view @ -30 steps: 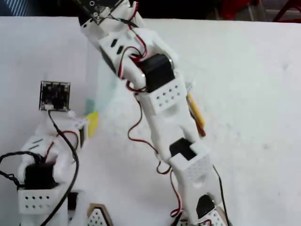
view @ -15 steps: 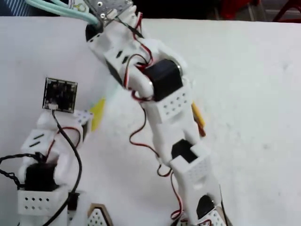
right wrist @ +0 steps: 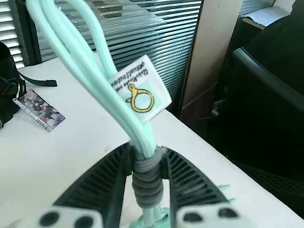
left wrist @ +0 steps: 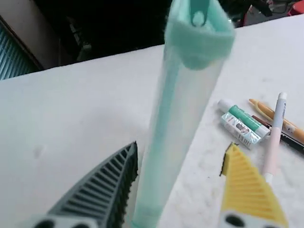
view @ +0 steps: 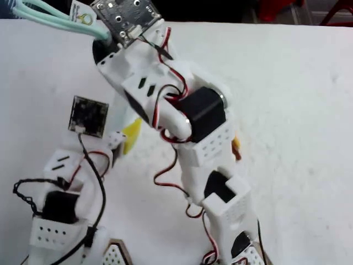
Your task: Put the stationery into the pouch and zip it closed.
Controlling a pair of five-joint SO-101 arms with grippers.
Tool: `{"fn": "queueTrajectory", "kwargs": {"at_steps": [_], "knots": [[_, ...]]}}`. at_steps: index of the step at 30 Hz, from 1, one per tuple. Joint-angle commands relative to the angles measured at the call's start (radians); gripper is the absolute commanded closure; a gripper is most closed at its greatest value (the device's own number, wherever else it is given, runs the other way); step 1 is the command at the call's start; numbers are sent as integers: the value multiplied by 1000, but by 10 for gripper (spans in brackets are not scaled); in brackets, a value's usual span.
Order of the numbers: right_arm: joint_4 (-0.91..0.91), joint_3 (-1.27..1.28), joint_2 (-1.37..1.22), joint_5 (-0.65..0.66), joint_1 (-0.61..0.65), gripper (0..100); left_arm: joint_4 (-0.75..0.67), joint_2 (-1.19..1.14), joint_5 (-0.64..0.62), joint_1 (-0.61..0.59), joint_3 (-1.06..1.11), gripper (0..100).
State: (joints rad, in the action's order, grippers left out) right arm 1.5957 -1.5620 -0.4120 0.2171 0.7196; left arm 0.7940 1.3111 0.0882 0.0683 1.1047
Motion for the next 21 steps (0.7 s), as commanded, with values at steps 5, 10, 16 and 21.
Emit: {"fn": "queueTrajectory", "kwargs": {"at_steps": [5,10,16,21], "knots": [[-21,-21,53,-8,18,982,-97,64,46,-39,-3,702],[-8,-21,61,-49,19,982,-230,51,52,-45,64,702],[-8,-26,62,-106,25,982,-402,50,52,-42,143,718],[-8,-32,67,-106,51,982,-479,50,49,-13,172,727]]}}
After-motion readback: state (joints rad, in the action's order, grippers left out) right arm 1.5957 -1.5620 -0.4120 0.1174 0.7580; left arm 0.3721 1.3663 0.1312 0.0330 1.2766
